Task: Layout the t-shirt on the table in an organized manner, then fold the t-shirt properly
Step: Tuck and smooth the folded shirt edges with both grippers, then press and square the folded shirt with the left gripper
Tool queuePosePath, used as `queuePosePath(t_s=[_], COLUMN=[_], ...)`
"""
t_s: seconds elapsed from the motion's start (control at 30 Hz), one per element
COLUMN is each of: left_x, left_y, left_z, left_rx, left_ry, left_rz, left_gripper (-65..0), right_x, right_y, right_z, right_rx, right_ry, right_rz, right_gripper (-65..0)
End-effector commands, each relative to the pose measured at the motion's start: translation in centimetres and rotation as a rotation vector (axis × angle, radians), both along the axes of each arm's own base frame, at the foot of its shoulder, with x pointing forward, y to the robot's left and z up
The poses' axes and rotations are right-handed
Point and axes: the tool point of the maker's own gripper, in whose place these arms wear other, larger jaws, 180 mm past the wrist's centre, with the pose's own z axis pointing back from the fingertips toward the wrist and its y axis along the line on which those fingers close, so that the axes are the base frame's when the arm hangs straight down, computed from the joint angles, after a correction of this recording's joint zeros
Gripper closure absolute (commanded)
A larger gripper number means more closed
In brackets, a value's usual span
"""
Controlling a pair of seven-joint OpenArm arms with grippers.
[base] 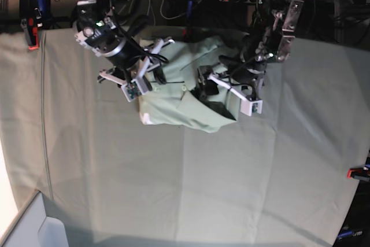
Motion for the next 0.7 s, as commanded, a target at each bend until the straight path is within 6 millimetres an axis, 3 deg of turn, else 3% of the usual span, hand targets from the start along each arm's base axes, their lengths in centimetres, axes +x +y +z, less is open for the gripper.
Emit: queuePosePath(t_s=[0.0,0.17,0.23,0.3,0.47,0.5,0.6,0.67], left_x=[-0.1,-0.5,-0.6,-0.6,-0.2,-0.1,0.9,1.5], left_y=[-0.6,-1.6,-1.6,-1.6,-1.6,-1.6,-1.6,-1.4], left_z=[-0.2,-0.5,-0.5,-0.5,-0.2,-0.3,0.3,0.2], left_rx=[-0.004,-0.005,-0.005,-0.007,-0.007,-0.006,0.0,0.008], left_ry=[0.027,0.035,0.036,0.035,0.027,0.027,0.003,0.003], left_rz=[-0.021,-0.055,-0.055,-0.055,-0.053,-0.053,-0.058,-0.056], left_gripper=[-56.3,-56.1,-52.8,-43.1,-4.3,0.0,-2.2,0.0], right_x=[0.8,0.9,0.9,0.9,1.6,1.9,2.7,3.0], right_y=[0.2,0.3,0.2,-0.1,-1.7,-2.6,-4.8,-6.0], right_z=[1.3,1.3,1.3,1.3,2.4,2.9,4.4,5.2], right_rx=[0.023,0.025,0.024,0.016,-0.01,-0.019,-0.041,-0.056], right_ry=[-0.048,-0.053,-0.053,-0.054,-0.093,-0.108,-0.152,-0.178], right_rz=[-0.005,-0.005,-0.006,-0.004,-0.028,-0.051,-0.109,-0.137], right_gripper=[-22.2,-22.2,-22.2,-22.2,-22.2,-22.2,-22.2,-22.2])
